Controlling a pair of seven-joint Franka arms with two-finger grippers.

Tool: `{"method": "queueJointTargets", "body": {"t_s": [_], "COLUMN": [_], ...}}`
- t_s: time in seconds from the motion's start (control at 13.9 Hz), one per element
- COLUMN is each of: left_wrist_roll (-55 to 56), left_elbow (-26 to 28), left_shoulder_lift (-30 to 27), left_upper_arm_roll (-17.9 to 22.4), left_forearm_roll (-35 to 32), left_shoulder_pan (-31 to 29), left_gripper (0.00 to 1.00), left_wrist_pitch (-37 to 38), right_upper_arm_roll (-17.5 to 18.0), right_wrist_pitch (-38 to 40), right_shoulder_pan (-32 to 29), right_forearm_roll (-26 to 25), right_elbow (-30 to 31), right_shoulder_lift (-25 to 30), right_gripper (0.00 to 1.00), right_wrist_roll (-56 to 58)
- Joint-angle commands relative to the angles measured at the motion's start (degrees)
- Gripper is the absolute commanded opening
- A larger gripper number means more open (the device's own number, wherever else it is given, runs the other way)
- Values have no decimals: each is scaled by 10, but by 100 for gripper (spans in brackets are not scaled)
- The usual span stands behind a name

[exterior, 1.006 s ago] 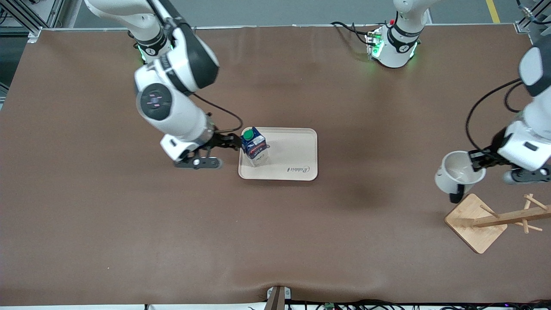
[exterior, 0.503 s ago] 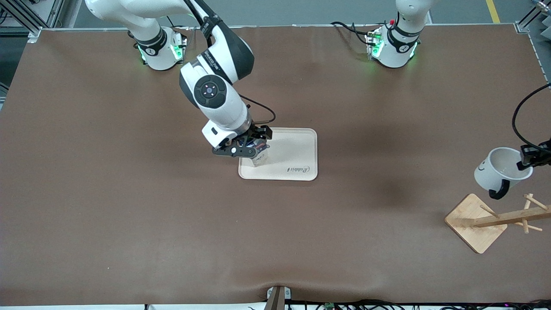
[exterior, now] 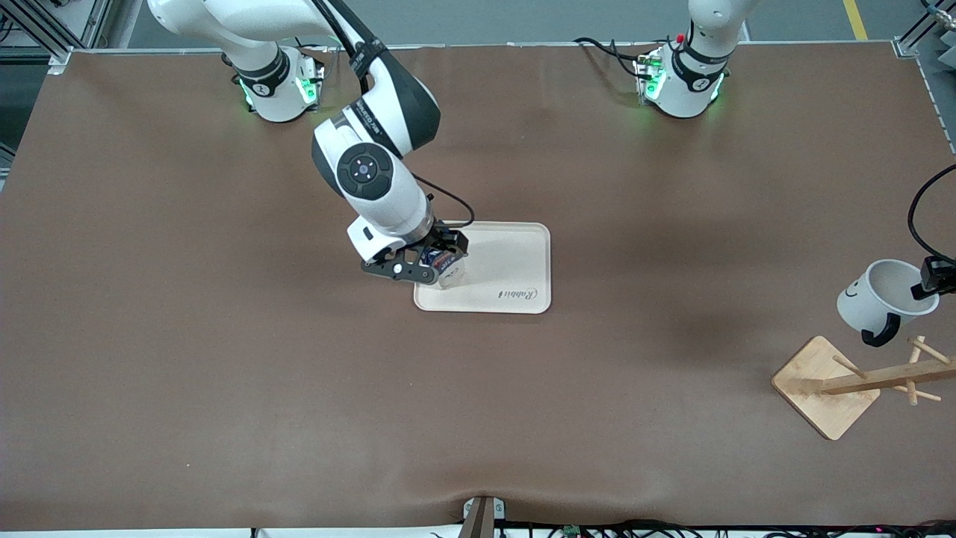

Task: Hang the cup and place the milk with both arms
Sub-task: 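Hang the mug handle on the stand peg while the right gripper grasps the milk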

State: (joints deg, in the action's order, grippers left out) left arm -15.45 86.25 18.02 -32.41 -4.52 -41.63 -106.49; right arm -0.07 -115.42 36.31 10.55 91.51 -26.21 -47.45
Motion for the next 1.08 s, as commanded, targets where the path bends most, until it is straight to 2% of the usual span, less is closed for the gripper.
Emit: {"method": "queueJointTargets", "body": {"t_s": [0.0, 0.5, 0.79, 0.86, 0.93, 1.01], "left_wrist_roll": [-18, -50, -72, -73, -73, -73], "left_elbow": [-32, -45, -55, -54, -54, -54], "left_shoulder_lift": [19, 39, 54, 55, 57, 58], "left_upper_arm_roll": [-5, -5, -5, -5, -5, -5], "left_forearm_roll": [16, 17, 17, 17, 17, 16], "left_shoulder_pan": [-10, -28, -42, -43, -43, -44], "left_gripper": [0, 0, 0, 0, 0, 0], "left_wrist_pitch": [6, -1, -6, -7, -8, -8], "right_upper_arm_roll": [6, 7, 7, 7, 8, 8], "right_wrist_pitch": [16, 15, 9, 11, 11, 10], "right_shoulder_pan": [-9, 4, 9, 8, 7, 8], "right_forearm_roll": [-6, -4, -2, -1, 5, 20], "right_elbow": [-3, 6, 9, 9, 9, 8], "right_shoulder_lift": [5, 1, -14, -18, -20, -22], "right_gripper": [100, 100, 100, 95, 60, 45], "right_wrist_roll": [-96, -256, -276, -276, -276, -275]}}
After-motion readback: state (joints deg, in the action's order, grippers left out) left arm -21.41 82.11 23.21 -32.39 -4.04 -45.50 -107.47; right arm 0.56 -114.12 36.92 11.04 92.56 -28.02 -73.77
